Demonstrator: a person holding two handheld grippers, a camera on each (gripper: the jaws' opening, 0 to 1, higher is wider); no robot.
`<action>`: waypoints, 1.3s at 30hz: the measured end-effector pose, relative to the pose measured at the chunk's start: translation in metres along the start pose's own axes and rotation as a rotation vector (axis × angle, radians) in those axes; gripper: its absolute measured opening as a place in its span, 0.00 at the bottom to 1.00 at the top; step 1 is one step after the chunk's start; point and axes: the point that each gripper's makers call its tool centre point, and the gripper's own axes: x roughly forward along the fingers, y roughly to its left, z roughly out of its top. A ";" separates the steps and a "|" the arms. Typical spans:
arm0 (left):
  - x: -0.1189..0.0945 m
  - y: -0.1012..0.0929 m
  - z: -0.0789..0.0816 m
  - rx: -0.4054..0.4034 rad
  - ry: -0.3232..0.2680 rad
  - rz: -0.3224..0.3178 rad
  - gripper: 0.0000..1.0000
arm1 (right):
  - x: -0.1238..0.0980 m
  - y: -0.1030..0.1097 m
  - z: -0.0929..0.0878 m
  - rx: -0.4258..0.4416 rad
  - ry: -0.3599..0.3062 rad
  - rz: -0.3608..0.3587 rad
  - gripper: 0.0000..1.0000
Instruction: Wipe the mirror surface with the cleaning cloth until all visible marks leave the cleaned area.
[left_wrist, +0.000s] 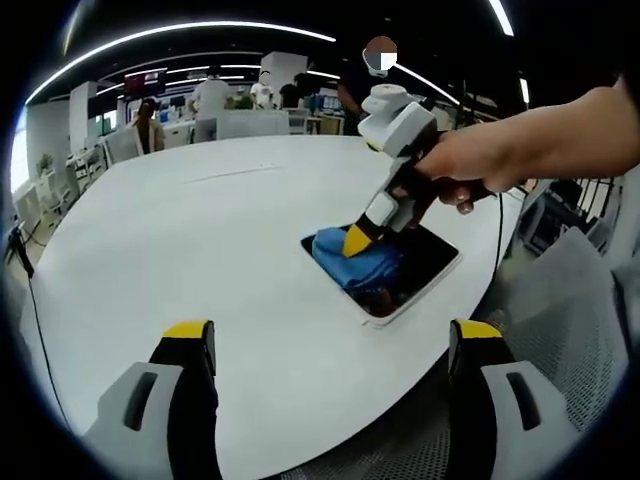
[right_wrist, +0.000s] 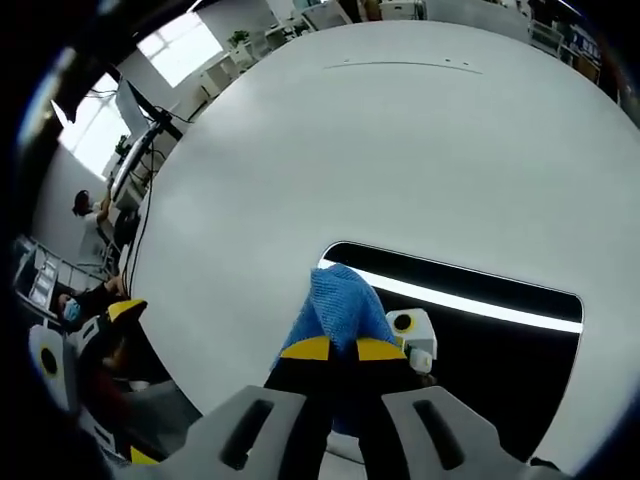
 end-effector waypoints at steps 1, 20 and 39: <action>0.000 0.000 0.000 0.000 -0.001 0.000 0.95 | -0.001 -0.003 0.000 0.003 0.000 0.000 0.01; 0.001 -0.001 0.003 -0.031 -0.021 -0.016 0.99 | -0.008 -0.029 -0.004 0.010 -0.014 -0.015 0.01; 0.000 -0.003 0.003 -0.022 -0.027 -0.022 0.99 | -0.027 -0.074 -0.015 0.044 -0.025 -0.056 0.01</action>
